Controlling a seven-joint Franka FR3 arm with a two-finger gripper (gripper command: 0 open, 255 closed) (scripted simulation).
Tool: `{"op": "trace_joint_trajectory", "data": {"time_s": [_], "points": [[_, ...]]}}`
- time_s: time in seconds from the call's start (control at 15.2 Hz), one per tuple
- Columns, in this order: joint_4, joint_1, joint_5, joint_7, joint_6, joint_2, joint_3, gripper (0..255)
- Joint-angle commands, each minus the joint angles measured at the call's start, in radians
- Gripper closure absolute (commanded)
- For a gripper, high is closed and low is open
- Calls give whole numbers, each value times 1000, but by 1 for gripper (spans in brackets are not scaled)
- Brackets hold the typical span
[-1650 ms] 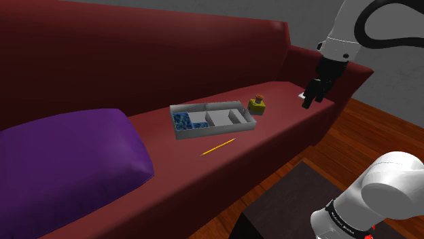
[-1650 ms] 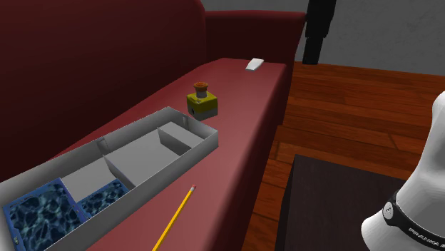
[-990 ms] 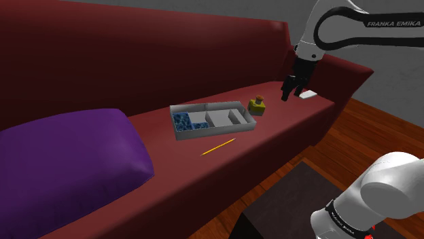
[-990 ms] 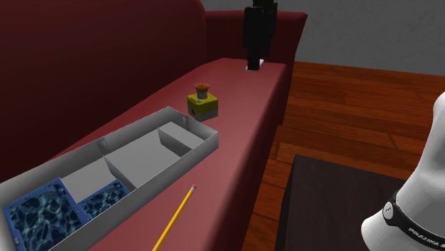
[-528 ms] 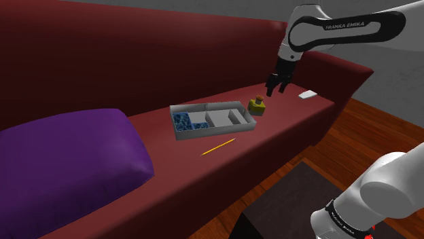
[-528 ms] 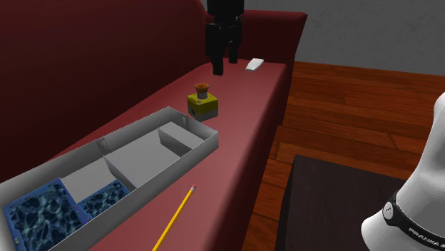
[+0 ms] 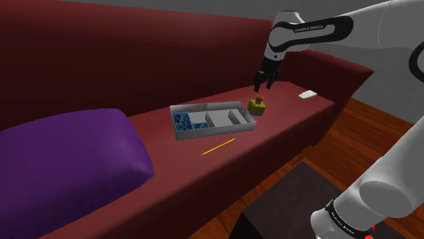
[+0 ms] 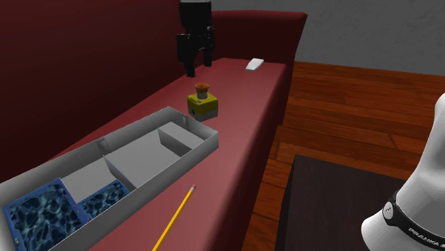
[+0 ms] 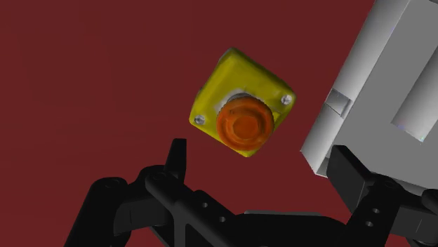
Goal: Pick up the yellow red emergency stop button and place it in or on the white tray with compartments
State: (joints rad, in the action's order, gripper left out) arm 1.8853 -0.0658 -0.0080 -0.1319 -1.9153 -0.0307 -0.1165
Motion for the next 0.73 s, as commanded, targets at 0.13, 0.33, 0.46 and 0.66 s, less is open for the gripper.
{"op": "trace_joint_trajectory", "data": {"time_s": [0.13,0.33,0.46,0.66], "points": [[15,-3,3,-5,-44,-28,-2,0],[44,-3,5,-6,-83,-38,-2,0],[58,-3,5,-6,-103,-43,-2,0],[58,-3,5,-6,-103,-44,-2,0]]}}
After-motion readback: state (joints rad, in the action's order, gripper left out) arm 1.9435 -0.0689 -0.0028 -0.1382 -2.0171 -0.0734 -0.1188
